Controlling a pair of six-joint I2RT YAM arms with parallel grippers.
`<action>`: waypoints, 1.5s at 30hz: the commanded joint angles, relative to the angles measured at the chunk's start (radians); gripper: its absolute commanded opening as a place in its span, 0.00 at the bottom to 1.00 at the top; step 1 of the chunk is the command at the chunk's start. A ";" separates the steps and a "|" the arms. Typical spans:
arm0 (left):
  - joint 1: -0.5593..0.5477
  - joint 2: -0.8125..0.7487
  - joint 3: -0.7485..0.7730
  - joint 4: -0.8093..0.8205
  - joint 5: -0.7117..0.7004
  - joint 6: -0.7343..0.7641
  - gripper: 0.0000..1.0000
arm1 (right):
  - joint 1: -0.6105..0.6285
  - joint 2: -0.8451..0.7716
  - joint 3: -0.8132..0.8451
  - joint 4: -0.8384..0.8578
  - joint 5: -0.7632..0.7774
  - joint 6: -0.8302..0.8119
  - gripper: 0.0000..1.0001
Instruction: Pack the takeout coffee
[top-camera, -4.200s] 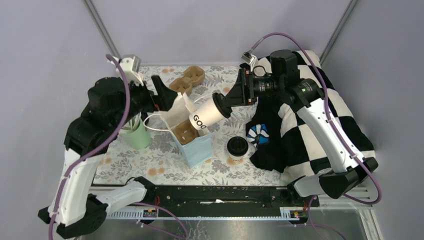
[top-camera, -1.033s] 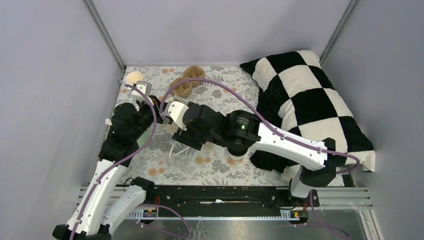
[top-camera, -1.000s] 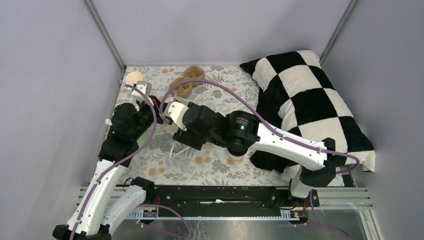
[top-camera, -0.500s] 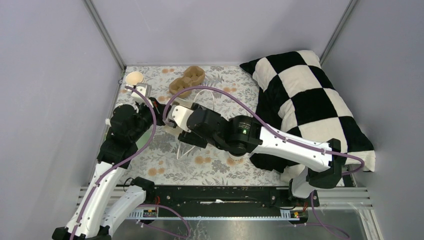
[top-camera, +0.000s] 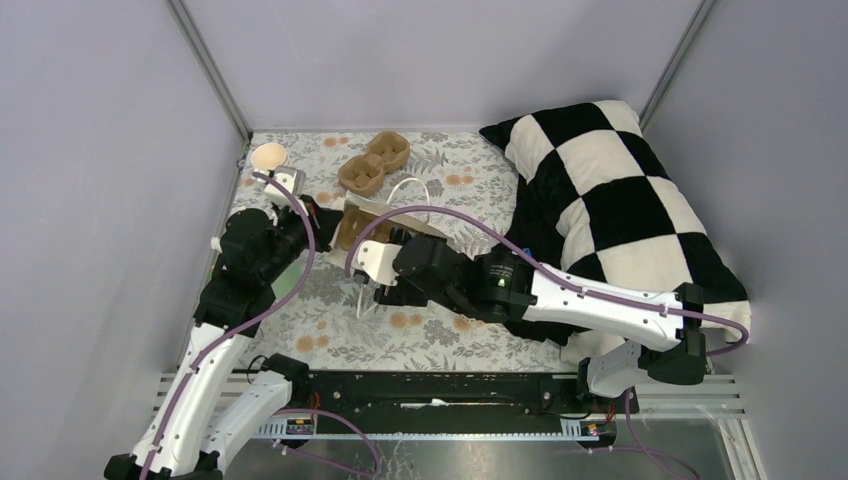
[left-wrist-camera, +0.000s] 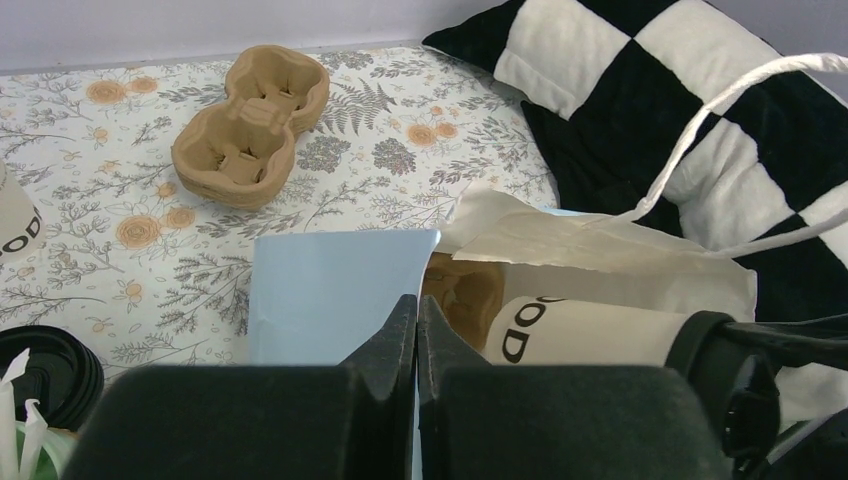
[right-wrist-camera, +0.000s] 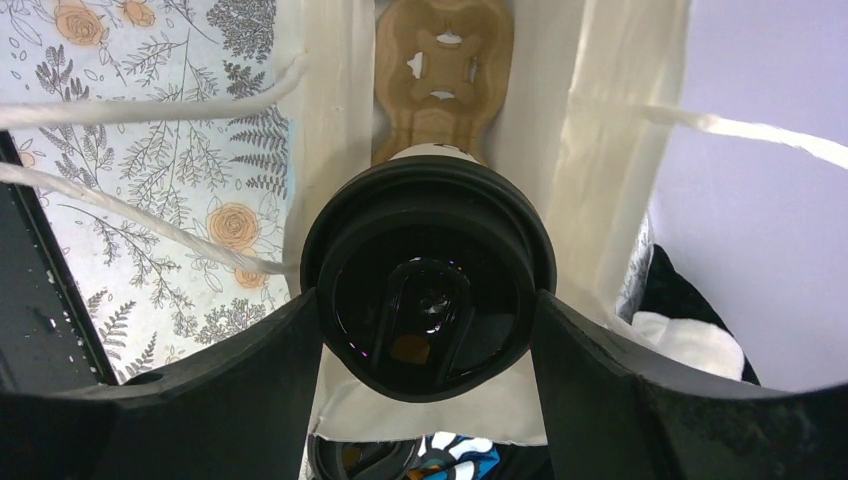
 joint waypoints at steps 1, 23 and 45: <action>0.004 -0.017 0.035 0.028 0.028 0.031 0.00 | -0.020 -0.035 -0.055 0.141 -0.042 -0.066 0.38; 0.004 -0.143 -0.134 0.127 0.122 0.184 0.00 | -0.106 -0.077 -0.226 0.323 -0.119 -0.250 0.38; 0.004 -0.172 -0.181 0.150 0.145 0.221 0.00 | -0.239 -0.017 -0.310 0.401 -0.363 -0.444 0.36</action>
